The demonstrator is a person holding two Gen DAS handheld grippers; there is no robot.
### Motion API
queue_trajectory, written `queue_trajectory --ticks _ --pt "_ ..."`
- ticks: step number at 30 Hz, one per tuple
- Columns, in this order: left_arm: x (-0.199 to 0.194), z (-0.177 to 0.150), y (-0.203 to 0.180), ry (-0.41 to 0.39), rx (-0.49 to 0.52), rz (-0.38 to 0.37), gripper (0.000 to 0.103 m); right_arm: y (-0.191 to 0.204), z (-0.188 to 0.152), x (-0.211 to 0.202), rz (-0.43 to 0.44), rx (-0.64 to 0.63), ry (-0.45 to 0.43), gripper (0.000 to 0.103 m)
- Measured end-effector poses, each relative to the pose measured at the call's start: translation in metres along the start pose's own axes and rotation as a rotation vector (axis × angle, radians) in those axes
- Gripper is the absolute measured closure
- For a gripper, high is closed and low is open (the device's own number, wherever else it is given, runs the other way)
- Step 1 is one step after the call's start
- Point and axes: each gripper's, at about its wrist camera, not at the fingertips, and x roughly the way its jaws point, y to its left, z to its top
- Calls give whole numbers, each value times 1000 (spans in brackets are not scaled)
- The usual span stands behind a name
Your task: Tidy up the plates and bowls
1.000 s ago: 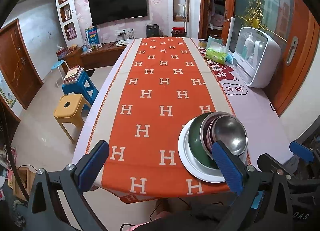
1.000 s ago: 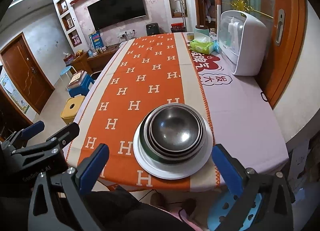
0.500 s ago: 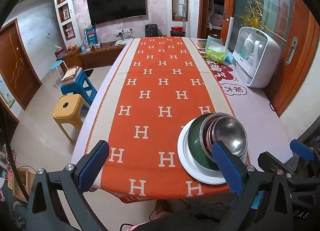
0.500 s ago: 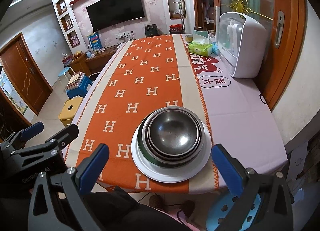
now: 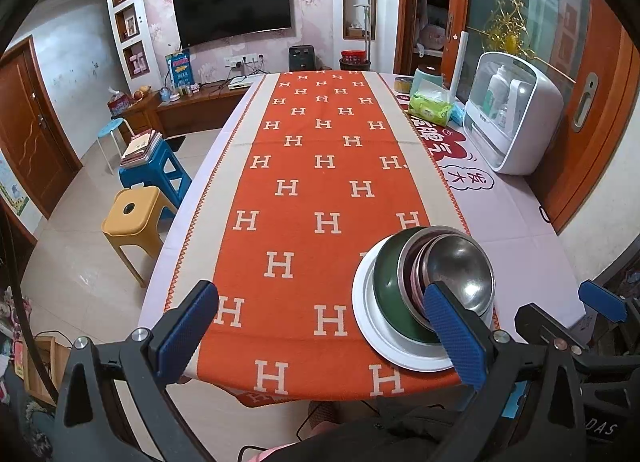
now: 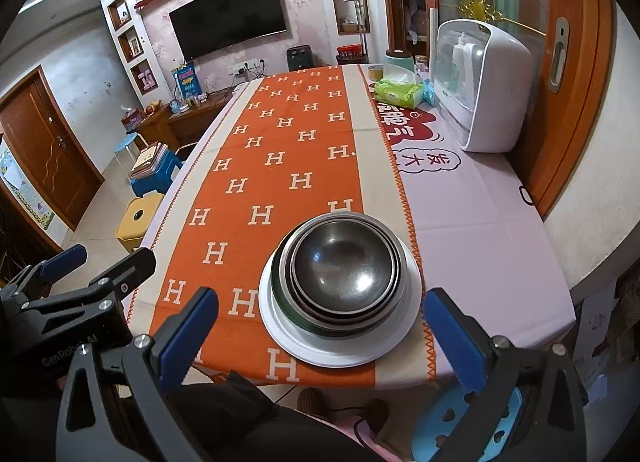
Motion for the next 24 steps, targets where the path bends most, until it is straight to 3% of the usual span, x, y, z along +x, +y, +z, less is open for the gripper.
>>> queue_trajectory --ticks 24 --pt "6 3 0 6 1 4 1 -2 2 2 5 0 4 0"
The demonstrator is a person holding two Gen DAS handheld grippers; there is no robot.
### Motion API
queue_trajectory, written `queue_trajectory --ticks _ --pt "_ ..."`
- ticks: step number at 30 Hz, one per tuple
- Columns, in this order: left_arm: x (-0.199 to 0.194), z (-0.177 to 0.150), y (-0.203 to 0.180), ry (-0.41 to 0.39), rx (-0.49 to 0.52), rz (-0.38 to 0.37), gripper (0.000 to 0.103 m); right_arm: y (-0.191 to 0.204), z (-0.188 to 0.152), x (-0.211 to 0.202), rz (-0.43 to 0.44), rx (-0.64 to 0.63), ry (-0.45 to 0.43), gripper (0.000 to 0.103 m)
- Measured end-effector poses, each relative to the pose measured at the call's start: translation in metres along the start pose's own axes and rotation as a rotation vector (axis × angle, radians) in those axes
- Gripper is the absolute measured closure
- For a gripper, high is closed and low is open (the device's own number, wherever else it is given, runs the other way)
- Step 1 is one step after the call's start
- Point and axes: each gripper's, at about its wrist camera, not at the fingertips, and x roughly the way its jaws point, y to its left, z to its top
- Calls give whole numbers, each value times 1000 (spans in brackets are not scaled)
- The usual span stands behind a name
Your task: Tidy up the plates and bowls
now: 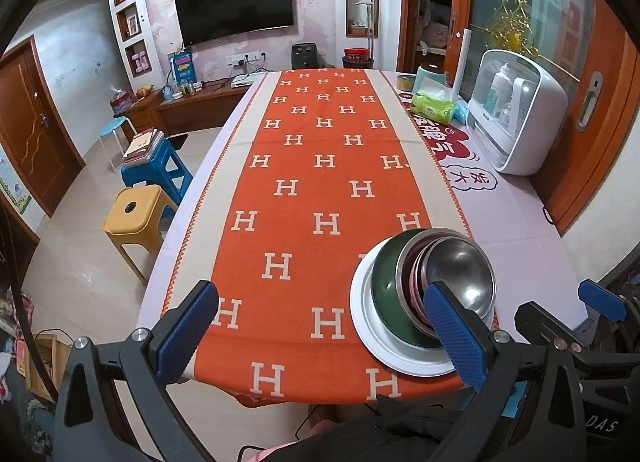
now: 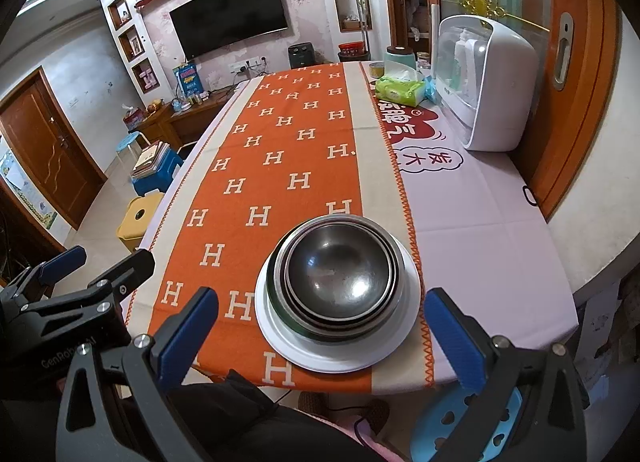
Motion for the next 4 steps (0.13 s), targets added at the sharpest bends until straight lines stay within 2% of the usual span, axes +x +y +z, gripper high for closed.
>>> queue_trajectory --ticks 4 --pt "2 -1 -2 1 -2 8 1 -1 1 2 4 -1 2 0"
